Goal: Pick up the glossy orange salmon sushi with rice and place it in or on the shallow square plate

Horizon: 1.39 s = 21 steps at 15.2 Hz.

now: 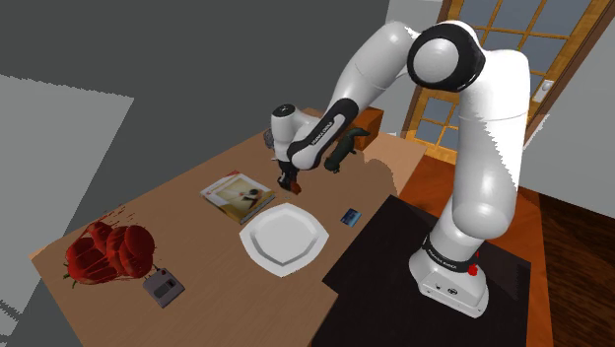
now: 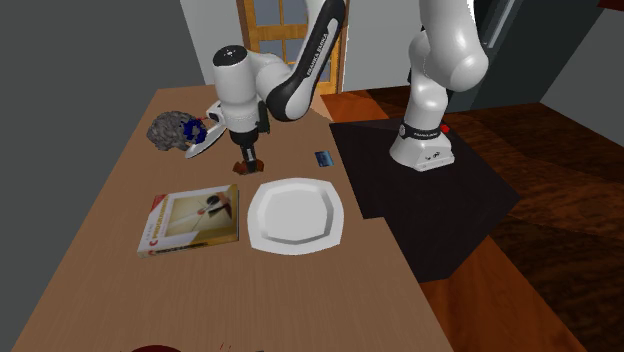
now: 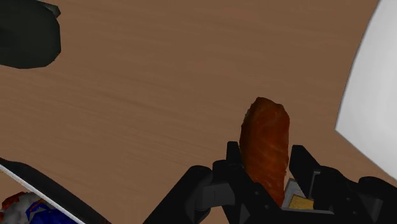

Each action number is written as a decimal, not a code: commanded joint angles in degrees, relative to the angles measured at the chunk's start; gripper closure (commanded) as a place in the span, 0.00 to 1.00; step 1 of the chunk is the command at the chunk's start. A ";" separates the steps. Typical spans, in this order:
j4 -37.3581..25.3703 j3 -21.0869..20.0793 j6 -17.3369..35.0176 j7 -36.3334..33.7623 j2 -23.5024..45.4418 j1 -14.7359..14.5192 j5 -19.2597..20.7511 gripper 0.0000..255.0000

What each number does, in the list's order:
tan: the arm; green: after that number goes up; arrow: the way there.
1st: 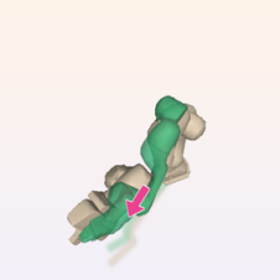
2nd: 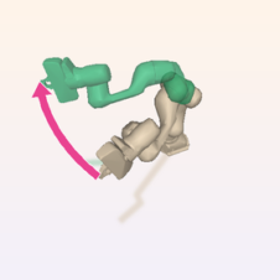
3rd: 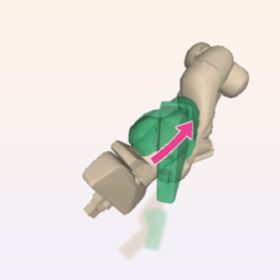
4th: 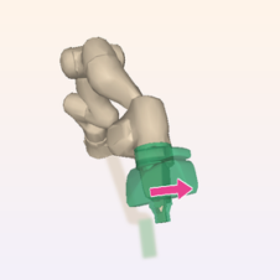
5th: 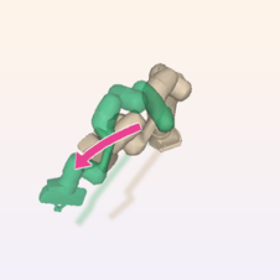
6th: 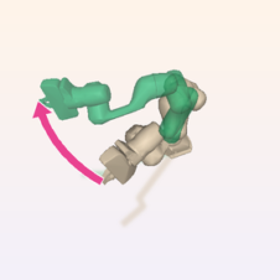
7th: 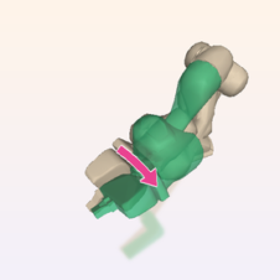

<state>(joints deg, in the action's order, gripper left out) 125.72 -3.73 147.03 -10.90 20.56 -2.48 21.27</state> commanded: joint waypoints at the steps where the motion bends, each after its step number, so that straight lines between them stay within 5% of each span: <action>1: 0.00 -0.34 -1.26 0.73 -1.31 0.25 -0.67 1.00; 9: -0.26 -1.38 -6.21 3.15 -6.20 0.82 -3.09 1.00; 21: 10.29 -8.05 -7.59 -12.73 -15.17 -8.51 -3.44 1.00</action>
<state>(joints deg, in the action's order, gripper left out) 135.10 -11.08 139.67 -22.18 6.31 -10.17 18.06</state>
